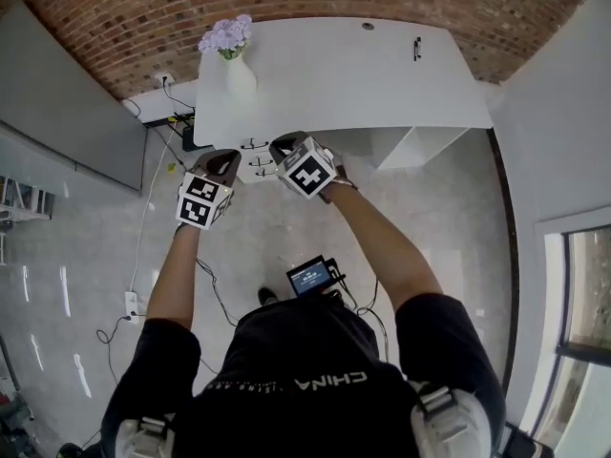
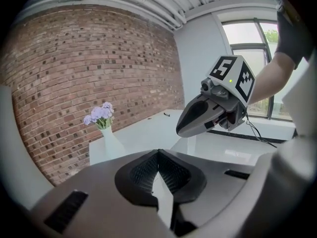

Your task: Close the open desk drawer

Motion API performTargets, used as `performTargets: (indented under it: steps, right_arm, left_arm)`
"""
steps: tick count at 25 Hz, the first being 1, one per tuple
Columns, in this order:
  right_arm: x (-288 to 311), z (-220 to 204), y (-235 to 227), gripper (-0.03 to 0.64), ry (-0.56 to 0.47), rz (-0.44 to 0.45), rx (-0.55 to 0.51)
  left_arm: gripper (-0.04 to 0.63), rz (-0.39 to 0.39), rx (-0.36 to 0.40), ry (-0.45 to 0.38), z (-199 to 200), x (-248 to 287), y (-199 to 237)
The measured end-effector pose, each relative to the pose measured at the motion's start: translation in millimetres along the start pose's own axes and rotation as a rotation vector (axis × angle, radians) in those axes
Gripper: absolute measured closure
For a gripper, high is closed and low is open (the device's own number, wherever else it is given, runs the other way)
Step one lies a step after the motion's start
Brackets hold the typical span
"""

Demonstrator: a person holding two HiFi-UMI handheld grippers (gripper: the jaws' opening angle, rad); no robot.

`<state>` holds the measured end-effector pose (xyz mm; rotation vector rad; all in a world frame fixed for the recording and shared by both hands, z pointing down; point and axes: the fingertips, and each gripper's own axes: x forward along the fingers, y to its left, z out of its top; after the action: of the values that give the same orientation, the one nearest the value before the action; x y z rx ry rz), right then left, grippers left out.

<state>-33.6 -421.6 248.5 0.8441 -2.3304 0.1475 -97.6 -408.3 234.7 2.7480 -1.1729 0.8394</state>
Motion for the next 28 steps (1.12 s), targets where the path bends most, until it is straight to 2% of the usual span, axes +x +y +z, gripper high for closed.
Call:
performTargets:
  steps: [5,10,17,23,28]
  right_arm:
    - [-26.8,-19.5,13.7,0.600,-0.003,0.000,0.016]
    - [-45.3,-17.9,8.7,0.600,-0.027,0.000,-0.013]
    - [-55.9,-42.0,3.6,0.601,-0.027,0.039,-0.039]
    - [-68.8,-65.5,36.3,0.600,-0.006,0.052,-0.050]
    - [-85.5,-62.0,66.0,0.600,0.006,0.029,-0.064]
  left_arm:
    - [0.583,0.006,-0.029,-0.008,-1.8,-14.0,-35.6]
    - [0.583,0.025,-0.006,-0.008,11.1,-16.0,-45.6]
    - [0.583,0.060,0.016,0.037,11.1,-13.4,-71.5]
    - [0.583,0.057,0.018,0.062,-11.6,-35.0,-105.0]
    - [0.581,0.062,0.036,0.034,-10.1,-72.2,-116.0]
